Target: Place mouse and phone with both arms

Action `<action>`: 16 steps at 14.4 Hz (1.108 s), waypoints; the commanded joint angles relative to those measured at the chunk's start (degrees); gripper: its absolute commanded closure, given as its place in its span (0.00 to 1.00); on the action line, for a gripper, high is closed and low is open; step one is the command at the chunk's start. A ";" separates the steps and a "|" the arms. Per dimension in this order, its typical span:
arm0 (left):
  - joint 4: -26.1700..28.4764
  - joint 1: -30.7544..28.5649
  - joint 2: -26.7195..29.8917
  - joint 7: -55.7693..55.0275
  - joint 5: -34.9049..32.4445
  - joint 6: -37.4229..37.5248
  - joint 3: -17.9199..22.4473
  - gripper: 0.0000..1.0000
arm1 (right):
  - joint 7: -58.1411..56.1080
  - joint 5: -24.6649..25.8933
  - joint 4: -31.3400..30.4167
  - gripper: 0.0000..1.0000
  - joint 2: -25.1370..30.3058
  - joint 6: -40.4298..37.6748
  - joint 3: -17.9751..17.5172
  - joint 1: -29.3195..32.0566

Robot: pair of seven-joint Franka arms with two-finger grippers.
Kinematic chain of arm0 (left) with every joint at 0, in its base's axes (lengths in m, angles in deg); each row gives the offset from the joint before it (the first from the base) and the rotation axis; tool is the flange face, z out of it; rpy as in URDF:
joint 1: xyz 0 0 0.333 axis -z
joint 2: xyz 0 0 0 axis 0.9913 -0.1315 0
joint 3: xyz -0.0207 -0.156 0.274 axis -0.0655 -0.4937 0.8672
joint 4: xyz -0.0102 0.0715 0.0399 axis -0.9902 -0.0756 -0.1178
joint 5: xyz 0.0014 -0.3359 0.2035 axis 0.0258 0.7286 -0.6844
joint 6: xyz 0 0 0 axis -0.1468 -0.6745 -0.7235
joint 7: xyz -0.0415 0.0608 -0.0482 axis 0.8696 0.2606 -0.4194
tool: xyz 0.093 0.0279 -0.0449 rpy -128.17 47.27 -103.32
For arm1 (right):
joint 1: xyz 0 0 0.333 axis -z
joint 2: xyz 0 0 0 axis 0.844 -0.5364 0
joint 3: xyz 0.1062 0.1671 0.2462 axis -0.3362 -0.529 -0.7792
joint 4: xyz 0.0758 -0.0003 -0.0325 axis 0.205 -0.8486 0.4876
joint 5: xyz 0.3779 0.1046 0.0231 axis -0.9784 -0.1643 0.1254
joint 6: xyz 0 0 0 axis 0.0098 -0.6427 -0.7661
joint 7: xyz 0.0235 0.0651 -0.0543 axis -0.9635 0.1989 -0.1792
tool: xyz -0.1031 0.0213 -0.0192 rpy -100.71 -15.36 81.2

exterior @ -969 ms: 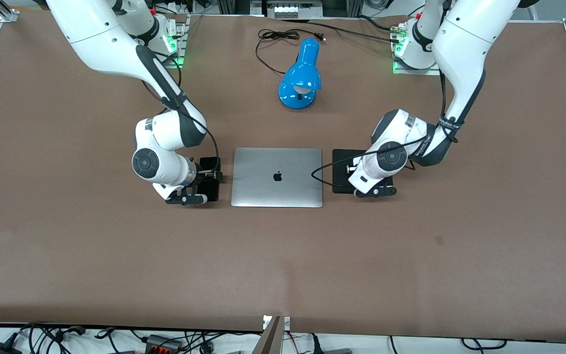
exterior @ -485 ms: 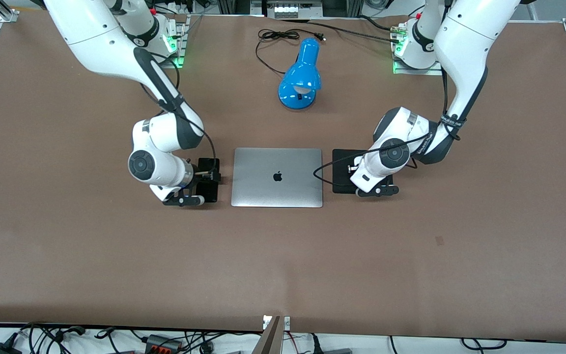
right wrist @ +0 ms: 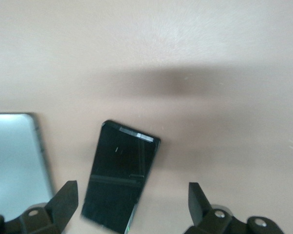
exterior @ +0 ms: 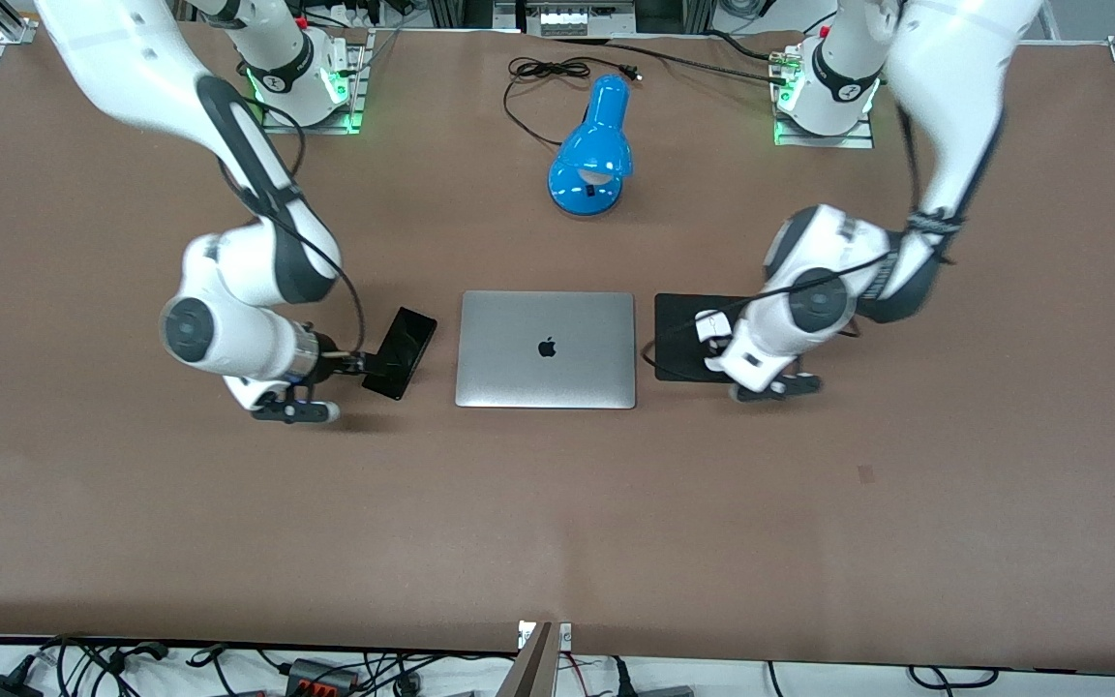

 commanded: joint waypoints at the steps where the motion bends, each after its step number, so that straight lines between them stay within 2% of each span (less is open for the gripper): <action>1: -8.11 -4.41 0.19 10.13 -0.89 9.38 0.37 0.00 | -0.04 0.16 4.86 0.00 5.78 -13.71 -0.46 4.61; 3: -10.75 -8.37 0.19 18.49 -0.80 9.49 0.28 0.00 | 0.84 0.42 12.68 0.00 6.66 -26.98 -0.29 7.16; 4: -13.29 -10.04 0.19 21.92 -0.80 9.83 0.37 0.00 | 0.92 1.12 15.41 0.00 7.71 -31.22 0.32 8.04; 6: -17.95 -12.86 0.36 27.89 -0.98 15.60 0.37 0.00 | 0.84 6.02 15.80 0.00 13.23 -34.68 1.47 8.23; 7: -19.45 -13.74 0.54 32.54 -0.89 18.51 0.28 0.00 | 0.75 9.18 15.62 0.00 14.82 -35.99 1.47 8.23; 9: -21.39 -14.01 3.24 38.11 -0.89 25.70 0.11 0.00 | 0.84 12.19 15.09 0.00 15.89 -38.37 1.47 7.88; 12: -22.72 -13.31 7.30 38.66 -0.37 38.19 -1.03 0.00 | 0.75 12.38 8.61 0.00 20.27 -37.16 1.56 9.10; 14: -21.50 -10.52 11.50 38.39 -0.27 37.89 1.32 0.00 | 0.22 12.55 1.24 0.00 25.27 -33.12 1.56 9.98; 16: -16.51 -9.54 17.82 38.39 1.65 34.20 5.01 0.00 | -0.13 12.73 -3.79 0.00 28.54 -29.69 1.56 10.77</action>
